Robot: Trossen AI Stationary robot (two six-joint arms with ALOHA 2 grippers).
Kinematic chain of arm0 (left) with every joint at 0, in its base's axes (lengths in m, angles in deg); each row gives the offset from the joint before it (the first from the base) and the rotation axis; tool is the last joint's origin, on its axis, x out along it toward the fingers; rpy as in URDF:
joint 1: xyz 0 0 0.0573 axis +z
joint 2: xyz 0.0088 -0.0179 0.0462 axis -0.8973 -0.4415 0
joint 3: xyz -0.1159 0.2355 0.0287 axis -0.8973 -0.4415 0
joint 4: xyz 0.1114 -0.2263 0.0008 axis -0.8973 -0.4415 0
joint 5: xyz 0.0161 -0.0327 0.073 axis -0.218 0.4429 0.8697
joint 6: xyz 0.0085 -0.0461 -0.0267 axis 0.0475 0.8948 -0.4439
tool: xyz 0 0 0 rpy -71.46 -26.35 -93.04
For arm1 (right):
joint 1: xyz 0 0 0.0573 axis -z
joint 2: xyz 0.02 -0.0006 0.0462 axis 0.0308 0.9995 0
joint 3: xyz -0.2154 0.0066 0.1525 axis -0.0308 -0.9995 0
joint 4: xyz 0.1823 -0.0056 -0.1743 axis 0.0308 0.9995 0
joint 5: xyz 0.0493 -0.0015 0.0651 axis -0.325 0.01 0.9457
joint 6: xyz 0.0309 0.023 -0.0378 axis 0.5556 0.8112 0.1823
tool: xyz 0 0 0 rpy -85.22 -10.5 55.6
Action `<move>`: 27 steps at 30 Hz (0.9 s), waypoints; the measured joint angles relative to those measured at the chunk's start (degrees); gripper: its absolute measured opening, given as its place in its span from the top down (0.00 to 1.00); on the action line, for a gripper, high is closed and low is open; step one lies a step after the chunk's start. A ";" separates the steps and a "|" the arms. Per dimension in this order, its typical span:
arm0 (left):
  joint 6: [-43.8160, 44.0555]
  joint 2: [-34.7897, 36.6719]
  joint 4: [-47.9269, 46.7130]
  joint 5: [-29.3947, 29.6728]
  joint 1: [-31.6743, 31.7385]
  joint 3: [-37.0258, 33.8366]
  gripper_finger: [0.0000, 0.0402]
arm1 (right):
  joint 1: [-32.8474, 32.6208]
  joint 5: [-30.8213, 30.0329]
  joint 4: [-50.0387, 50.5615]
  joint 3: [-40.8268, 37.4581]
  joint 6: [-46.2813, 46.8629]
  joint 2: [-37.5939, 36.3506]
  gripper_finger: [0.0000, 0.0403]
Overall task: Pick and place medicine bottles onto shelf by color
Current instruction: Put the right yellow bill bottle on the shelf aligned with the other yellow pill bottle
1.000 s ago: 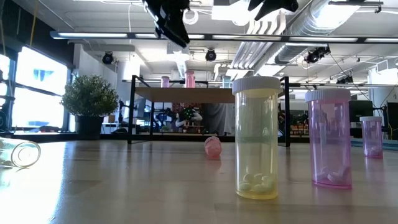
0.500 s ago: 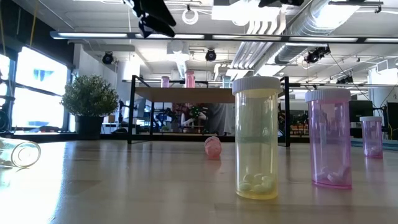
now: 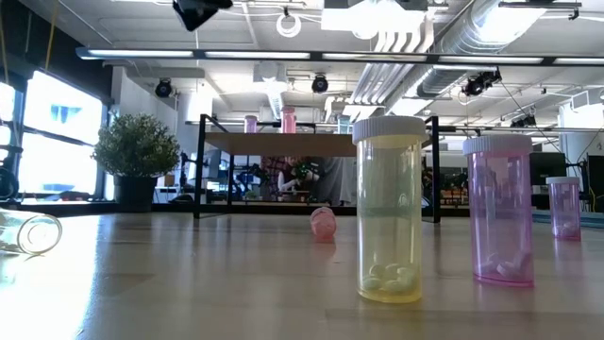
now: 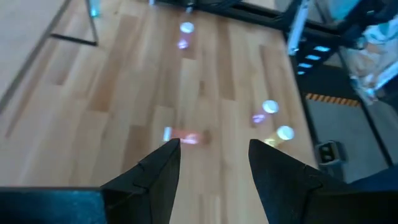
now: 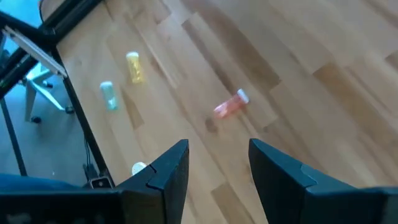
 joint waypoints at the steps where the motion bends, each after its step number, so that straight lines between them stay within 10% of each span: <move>1: 0.52 0.35 -0.05 -0.02 -0.84 0.00 0.55 | -0.72 0.29 -0.21 0.00 -0.20 0.53 0.61; 27: 12.60 0.89 -0.20 5.28 -11.65 -0.02 0.55 | -9.79 16.52 -15.36 -0.04 -21.24 16.66 0.61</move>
